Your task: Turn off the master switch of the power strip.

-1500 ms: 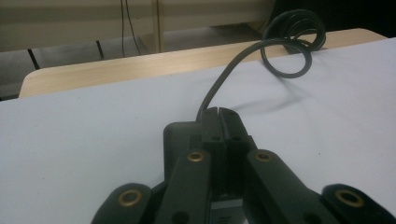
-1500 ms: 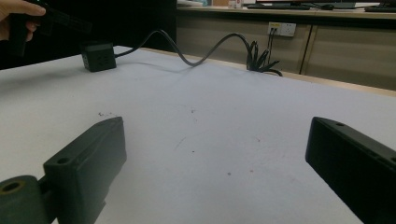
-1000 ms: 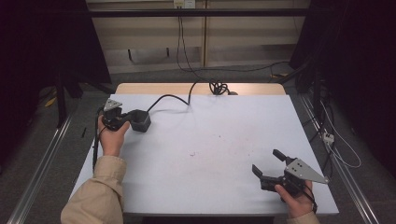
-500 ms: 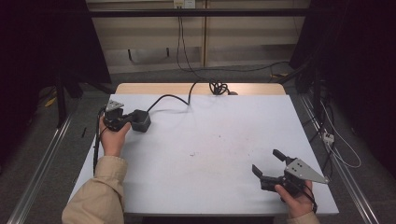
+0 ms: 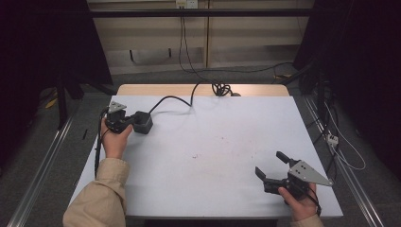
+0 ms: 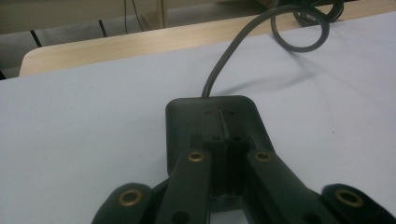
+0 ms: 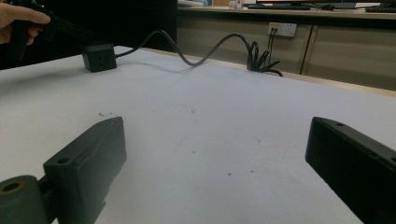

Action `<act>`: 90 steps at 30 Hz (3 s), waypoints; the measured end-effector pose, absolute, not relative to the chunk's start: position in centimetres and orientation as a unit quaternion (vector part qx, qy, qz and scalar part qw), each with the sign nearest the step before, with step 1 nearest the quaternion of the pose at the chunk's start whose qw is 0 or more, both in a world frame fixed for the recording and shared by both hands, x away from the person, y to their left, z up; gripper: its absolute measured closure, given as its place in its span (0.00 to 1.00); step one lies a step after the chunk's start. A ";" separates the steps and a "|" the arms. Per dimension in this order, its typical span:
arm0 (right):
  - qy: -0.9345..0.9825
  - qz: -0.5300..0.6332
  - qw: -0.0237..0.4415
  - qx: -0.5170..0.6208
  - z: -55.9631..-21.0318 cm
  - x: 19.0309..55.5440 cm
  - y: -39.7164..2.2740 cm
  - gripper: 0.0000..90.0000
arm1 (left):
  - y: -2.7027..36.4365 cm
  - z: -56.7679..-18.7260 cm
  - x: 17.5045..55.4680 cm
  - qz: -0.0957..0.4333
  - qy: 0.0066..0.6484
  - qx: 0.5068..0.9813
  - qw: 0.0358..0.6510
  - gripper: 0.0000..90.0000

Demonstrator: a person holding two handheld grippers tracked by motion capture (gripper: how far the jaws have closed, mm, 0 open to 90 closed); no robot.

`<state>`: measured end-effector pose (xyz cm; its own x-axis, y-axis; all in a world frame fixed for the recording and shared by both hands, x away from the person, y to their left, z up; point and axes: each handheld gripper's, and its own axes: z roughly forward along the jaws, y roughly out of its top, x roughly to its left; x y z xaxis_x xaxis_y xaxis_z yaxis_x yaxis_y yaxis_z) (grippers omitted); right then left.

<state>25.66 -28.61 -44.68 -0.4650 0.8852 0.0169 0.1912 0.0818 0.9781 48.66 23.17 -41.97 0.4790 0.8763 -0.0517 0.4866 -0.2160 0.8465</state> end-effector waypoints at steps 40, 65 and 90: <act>0.664 0.542 0.320 0.403 -44.6 25.6 -28.4 0.05 | 22.8 -42.1 48.5 0.235 0.460 0.748 0.418 1.00; 0.665 0.542 0.319 0.404 -44.7 25.6 -28.4 0.05 | 22.8 -42.2 48.5 0.229 0.469 0.740 0.425 1.00; 0.664 0.542 0.320 0.404 -44.7 25.8 -28.5 0.05 | 22.5 -41.7 48.4 0.225 0.475 0.733 0.432 1.00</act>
